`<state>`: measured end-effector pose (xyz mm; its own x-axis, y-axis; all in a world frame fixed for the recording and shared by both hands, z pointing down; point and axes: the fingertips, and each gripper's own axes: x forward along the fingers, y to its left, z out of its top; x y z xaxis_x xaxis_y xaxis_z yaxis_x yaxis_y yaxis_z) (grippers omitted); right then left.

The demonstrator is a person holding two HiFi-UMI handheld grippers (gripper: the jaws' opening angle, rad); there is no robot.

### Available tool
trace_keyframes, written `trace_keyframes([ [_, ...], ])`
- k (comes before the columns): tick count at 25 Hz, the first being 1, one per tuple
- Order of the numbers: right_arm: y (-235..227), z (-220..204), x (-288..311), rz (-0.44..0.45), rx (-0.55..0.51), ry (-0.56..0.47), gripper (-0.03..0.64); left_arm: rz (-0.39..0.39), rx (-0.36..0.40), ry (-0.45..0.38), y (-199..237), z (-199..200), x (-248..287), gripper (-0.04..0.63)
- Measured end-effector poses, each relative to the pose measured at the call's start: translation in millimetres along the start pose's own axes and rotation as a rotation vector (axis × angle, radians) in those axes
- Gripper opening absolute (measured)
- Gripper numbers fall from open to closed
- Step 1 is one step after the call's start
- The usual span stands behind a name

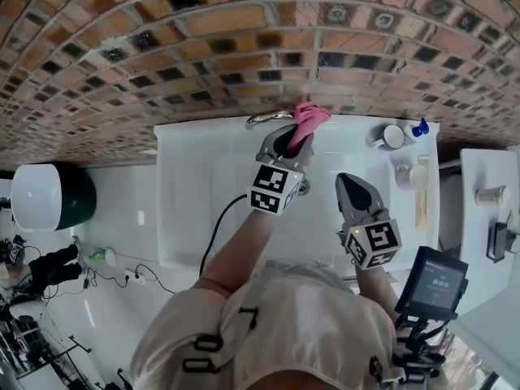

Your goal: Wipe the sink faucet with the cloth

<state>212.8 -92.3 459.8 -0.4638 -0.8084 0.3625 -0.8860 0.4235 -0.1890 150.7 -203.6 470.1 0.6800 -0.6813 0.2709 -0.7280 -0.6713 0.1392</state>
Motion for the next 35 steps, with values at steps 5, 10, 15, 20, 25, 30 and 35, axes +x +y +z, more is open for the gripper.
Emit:
trace_keyframes([
  [5, -9.5, -3.4, 10.3, 0.015, 0.013, 0.006, -0.006, -0.024, 0.006, 0.061, -1.4, -26.1, 15.5, 0.086],
  [10, -14.7, -8.6, 13.6, 0.019, 0.025, 0.017, -0.006, -0.033, -0.015, 0.168, 2.1, -63.4, 28.7, 0.086],
  [15, -19.2, -10.8, 12.7, 0.009, 0.030, 0.022, -0.006, -0.030, -0.002, 0.207, 5.4, -77.8, 33.3, 0.086],
  [20, -15.4, -4.7, 11.1, 0.012, 0.012, 0.012, -0.006, -0.038, -0.014, 0.211, 1.3, -68.8, 27.4, 0.087],
  [25, 10.1, 11.7, 2.4, 0.029, -0.045, -0.009, -0.006, -0.045, -0.024, 0.074, -1.9, -13.2, -13.1, 0.087],
  [30, 58.4, 21.8, -1.7, 0.074, -0.096, -0.031, -0.006, -0.012, -0.034, -0.080, 6.3, 41.1, -76.6, 0.087],
  [35, 116.9, 28.7, 2.6, 0.153, -0.148, -0.047, -0.006, 0.059, -0.017, -0.151, 25.5, 58.0, -142.6, 0.087],
])
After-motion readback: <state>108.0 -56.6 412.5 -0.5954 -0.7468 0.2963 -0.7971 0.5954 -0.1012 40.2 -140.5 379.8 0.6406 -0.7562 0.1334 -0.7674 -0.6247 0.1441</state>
